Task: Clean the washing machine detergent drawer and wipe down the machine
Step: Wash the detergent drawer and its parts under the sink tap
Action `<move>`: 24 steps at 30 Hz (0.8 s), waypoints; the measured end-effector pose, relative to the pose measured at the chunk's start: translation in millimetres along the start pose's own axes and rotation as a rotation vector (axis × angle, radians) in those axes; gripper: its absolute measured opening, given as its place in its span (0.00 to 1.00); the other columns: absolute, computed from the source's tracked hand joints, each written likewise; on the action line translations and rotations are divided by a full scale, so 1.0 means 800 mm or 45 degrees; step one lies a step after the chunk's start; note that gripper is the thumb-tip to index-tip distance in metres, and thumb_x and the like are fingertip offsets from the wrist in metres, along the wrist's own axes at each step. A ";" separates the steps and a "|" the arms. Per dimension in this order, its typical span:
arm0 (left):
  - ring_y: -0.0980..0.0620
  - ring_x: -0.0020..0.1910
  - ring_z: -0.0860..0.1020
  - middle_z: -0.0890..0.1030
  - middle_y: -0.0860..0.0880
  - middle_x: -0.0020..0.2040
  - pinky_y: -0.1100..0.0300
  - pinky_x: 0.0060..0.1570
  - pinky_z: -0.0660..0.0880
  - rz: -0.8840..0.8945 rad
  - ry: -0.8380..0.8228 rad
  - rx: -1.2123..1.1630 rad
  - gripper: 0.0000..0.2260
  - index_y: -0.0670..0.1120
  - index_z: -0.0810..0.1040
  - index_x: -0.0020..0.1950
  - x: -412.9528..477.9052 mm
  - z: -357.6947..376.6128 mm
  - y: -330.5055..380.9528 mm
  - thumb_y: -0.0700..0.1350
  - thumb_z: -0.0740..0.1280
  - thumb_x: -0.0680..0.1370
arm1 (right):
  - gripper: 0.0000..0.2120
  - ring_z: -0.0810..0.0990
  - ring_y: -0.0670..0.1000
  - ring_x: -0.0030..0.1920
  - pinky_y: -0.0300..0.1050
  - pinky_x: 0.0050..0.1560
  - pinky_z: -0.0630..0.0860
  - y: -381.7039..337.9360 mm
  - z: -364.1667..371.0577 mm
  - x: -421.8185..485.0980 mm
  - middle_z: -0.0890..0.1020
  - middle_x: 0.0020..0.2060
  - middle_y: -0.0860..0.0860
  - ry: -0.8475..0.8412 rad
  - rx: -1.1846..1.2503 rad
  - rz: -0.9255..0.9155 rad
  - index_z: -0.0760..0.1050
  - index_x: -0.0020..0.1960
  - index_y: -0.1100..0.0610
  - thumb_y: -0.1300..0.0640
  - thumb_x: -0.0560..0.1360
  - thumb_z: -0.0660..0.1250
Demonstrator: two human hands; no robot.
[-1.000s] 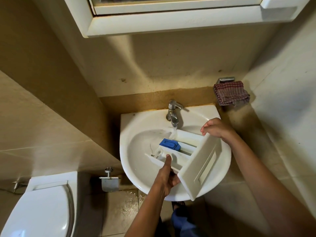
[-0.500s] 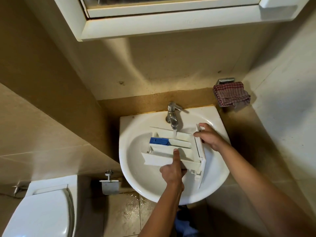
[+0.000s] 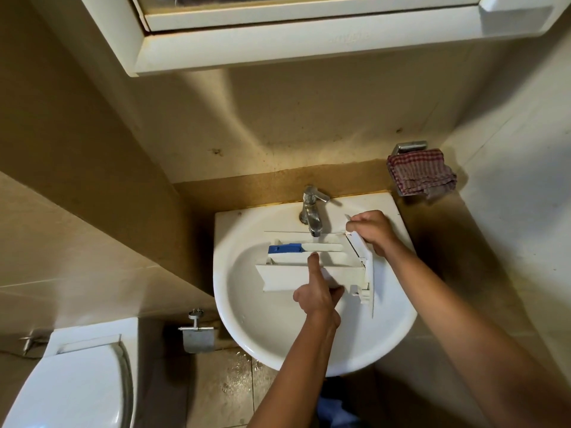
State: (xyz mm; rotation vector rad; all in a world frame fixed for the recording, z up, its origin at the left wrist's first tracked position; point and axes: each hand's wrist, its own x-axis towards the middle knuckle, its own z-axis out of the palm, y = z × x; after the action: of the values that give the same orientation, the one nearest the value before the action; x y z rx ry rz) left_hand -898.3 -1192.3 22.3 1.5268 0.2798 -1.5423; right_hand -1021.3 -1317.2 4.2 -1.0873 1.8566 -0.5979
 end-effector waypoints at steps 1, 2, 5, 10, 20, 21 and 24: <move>0.39 0.46 0.82 0.78 0.38 0.55 0.54 0.34 0.82 -0.006 -0.037 -0.017 0.34 0.39 0.69 0.63 0.001 -0.002 0.003 0.60 0.74 0.68 | 0.10 0.71 0.49 0.31 0.39 0.35 0.65 -0.005 -0.001 0.000 0.74 0.30 0.53 0.015 -0.008 0.000 0.81 0.44 0.68 0.63 0.65 0.72; 0.39 0.45 0.83 0.78 0.37 0.55 0.53 0.35 0.82 -0.010 -0.071 -0.032 0.33 0.40 0.68 0.63 0.003 -0.006 0.007 0.61 0.73 0.69 | 0.10 0.70 0.49 0.29 0.39 0.34 0.65 -0.010 -0.002 0.000 0.74 0.28 0.53 0.019 -0.018 0.004 0.81 0.44 0.68 0.63 0.65 0.72; 0.40 0.44 0.83 0.81 0.37 0.52 0.50 0.40 0.82 -0.022 -0.190 -0.021 0.32 0.44 0.69 0.64 0.011 -0.023 0.020 0.65 0.70 0.71 | 0.11 0.66 0.47 0.22 0.36 0.27 0.61 -0.024 -0.003 0.003 0.71 0.25 0.53 0.019 -0.092 0.010 0.80 0.43 0.70 0.64 0.64 0.71; 0.39 0.55 0.81 0.80 0.37 0.53 0.46 0.51 0.80 -0.097 -0.388 0.037 0.30 0.43 0.74 0.62 0.017 -0.042 0.041 0.66 0.64 0.73 | 0.10 0.68 0.48 0.21 0.33 0.25 0.62 -0.047 -0.007 0.003 0.73 0.24 0.53 0.021 -0.189 0.001 0.81 0.44 0.68 0.64 0.64 0.71; 0.36 0.50 0.81 0.77 0.38 0.54 0.39 0.55 0.77 -0.220 -0.451 -0.230 0.48 0.39 0.74 0.63 0.047 -0.103 0.066 0.79 0.60 0.62 | 0.13 0.79 0.52 0.41 0.39 0.42 0.71 -0.040 -0.006 -0.005 0.82 0.41 0.56 0.048 -0.257 -0.138 0.81 0.50 0.65 0.64 0.67 0.73; 0.34 0.53 0.80 0.77 0.37 0.54 0.38 0.56 0.76 -0.237 -0.454 -0.226 0.48 0.39 0.75 0.61 0.051 -0.110 0.070 0.79 0.58 0.62 | 0.13 0.79 0.53 0.43 0.40 0.44 0.71 -0.035 -0.005 -0.007 0.83 0.42 0.57 0.057 -0.255 -0.179 0.81 0.51 0.66 0.64 0.67 0.73; 0.37 0.53 0.79 0.79 0.38 0.54 0.41 0.59 0.74 -0.250 -0.441 -0.061 0.42 0.40 0.74 0.63 0.063 -0.125 0.087 0.75 0.58 0.69 | 0.13 0.81 0.55 0.44 0.42 0.45 0.73 -0.018 -0.002 -0.017 0.84 0.45 0.62 0.085 -0.189 -0.250 0.80 0.51 0.68 0.65 0.67 0.73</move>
State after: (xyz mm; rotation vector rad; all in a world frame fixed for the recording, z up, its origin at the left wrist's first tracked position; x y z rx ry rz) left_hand -771.4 -1181.9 -12.9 1.1958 0.2697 -1.9088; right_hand -1012.9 -1312.6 21.4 -1.3738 1.8886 -0.6228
